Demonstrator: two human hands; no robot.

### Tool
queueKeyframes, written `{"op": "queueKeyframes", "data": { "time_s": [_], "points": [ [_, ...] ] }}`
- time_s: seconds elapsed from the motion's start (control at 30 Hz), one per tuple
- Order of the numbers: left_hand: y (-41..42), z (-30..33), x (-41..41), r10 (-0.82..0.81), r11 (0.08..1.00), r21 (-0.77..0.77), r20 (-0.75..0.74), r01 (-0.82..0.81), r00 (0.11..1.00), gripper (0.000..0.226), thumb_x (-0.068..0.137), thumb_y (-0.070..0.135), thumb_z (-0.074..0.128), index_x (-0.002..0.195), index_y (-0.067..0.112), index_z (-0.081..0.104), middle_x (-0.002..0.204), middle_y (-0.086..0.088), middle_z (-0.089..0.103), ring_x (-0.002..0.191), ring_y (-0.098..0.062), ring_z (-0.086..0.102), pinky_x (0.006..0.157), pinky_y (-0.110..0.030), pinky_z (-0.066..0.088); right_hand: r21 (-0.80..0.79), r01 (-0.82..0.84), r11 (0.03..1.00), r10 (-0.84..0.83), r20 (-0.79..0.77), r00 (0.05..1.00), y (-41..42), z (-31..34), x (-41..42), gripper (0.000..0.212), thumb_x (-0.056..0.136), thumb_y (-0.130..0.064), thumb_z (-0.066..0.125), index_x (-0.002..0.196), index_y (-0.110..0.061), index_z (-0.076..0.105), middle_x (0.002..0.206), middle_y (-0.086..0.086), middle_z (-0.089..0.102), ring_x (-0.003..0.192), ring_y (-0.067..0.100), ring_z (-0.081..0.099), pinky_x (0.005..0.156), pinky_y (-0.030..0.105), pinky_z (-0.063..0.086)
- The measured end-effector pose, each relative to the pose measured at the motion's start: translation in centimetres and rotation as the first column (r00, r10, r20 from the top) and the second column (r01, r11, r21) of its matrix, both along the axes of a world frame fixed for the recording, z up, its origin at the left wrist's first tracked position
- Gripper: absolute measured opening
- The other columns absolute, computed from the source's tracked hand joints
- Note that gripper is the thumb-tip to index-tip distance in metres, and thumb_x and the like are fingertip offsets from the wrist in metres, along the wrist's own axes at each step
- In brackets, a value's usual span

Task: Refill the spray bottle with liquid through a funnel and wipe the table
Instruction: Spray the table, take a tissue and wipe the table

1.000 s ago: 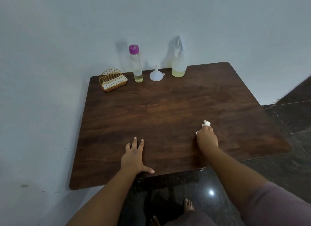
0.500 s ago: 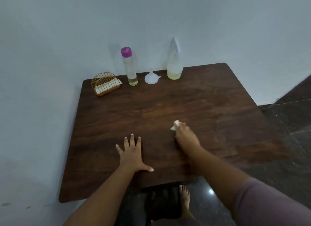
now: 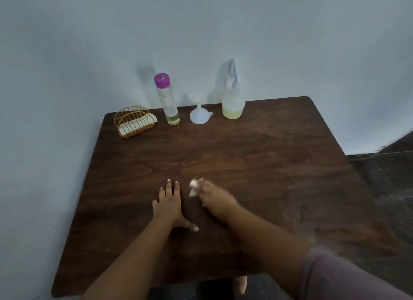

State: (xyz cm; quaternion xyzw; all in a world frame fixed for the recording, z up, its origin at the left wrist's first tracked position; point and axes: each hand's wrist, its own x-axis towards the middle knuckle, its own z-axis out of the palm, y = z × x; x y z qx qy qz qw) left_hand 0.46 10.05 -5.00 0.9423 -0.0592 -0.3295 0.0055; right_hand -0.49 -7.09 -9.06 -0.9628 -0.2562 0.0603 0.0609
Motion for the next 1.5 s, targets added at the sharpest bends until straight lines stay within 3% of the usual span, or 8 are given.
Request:
{"op": "queueKeyframes", "data": {
  "time_s": [0.2,0.47,0.67,0.93,1.1,1.27,1.37,1.5],
  "points": [
    [-1.1,0.1,1.1,0.053,0.999,-0.008,-0.01,-0.054,0.999,0.161,0.04,0.071,0.085,0.152,0.023,-0.02,0.16,-0.002,-0.026,0.149,-0.033,-0.012,0.115,-0.058,0.018,0.034,0.746,0.665,-0.736,-0.14,0.663,-13.3,0.0,2.9,0.053,0.101,-0.007,0.033,0.151,-0.003,0.016,0.156,0.019,0.02,0.146,0.029,0.02,0.117,0.032,0.022],
    [-2.4,0.5,1.7,0.085,0.996,0.034,-0.07,-0.083,0.994,0.162,0.042,0.059,0.091,0.151,0.024,-0.024,0.156,-0.003,-0.035,0.148,-0.036,-0.015,0.115,-0.061,0.022,0.101,-0.01,0.995,0.025,-0.15,0.988,0.9,0.6,0.6,0.052,0.102,-0.015,0.031,0.151,-0.005,0.018,0.159,0.016,0.013,0.148,0.029,0.01,0.12,0.035,0.01],
    [-1.9,0.2,1.4,0.076,0.996,0.045,-0.026,-0.075,0.997,0.164,0.039,0.065,0.088,0.15,0.027,-0.026,0.157,0.0,-0.033,0.149,-0.033,-0.014,0.116,-0.058,0.021,-0.059,0.309,0.949,-0.31,-0.023,0.95,-6.8,0.8,8.8,0.055,0.101,-0.01,0.03,0.15,0.003,0.01,0.159,0.02,0.005,0.148,0.032,0.009,0.12,0.036,0.007],
    [-2.1,0.4,1.5,0.071,0.997,0.04,-0.021,-0.07,0.997,0.164,0.04,0.064,0.089,0.15,0.025,-0.026,0.157,-0.001,-0.034,0.149,-0.034,-0.013,0.117,-0.059,0.02,-0.202,0.777,0.597,-0.803,-0.146,0.579,-11.5,0.6,4.8,0.05,0.099,0.001,0.028,0.141,0.022,0.011,0.149,0.043,0.006,0.142,0.051,0.013,0.114,0.048,0.028],
    [-1.8,0.0,1.5,0.083,0.996,0.016,-0.004,-0.083,0.997,0.163,0.039,0.063,0.09,0.151,0.027,-0.024,0.158,0.001,-0.032,0.149,-0.032,-0.011,0.116,-0.057,0.021,-0.175,0.296,0.939,-0.324,-0.168,0.931,1.3,-0.8,-1.5,0.051,0.1,-0.013,0.039,0.141,0.015,0.026,0.149,0.039,0.014,0.14,0.054,0.011,0.115,0.057,0.014],
    [-1.0,-0.2,0.8,0.087,0.996,-0.027,0.029,-0.086,0.996,0.159,0.041,0.065,0.088,0.153,0.029,-0.018,0.159,0.003,-0.029,0.149,-0.03,-0.012,0.118,-0.054,0.019,-0.089,-0.036,0.995,0.027,-0.102,0.994,0.9,1.1,1.4,0.054,0.101,-0.015,0.033,0.148,0.006,0.017,0.158,0.023,0.012,0.147,0.033,0.011,0.119,0.038,0.012],
    [-0.8,-0.2,0.4,0.086,0.995,-0.054,0.048,-0.083,0.995,0.157,0.041,0.068,0.086,0.153,0.03,-0.017,0.159,0.004,-0.028,0.149,-0.029,-0.014,0.119,-0.053,0.016,-0.047,0.388,0.92,-0.391,-0.075,0.917,-5.0,0.5,3.7,0.05,0.099,-0.019,0.036,0.146,-0.004,0.032,0.15,0.014,0.037,0.133,0.028,0.044,0.106,0.038,0.038],
    [-0.4,-0.3,-0.2,0.086,0.993,-0.088,0.065,-0.08,0.994,0.152,0.045,0.069,0.084,0.154,0.029,-0.014,0.161,0.003,-0.025,0.149,-0.03,-0.016,0.12,-0.054,0.012,0.004,0.776,0.631,-0.752,-0.242,0.613,-11.5,0.3,2.7,0.058,0.099,-0.011,0.037,0.148,0.008,0.013,0.157,0.021,0.013,0.146,0.03,0.017,0.117,0.035,0.025]
  ]
}}
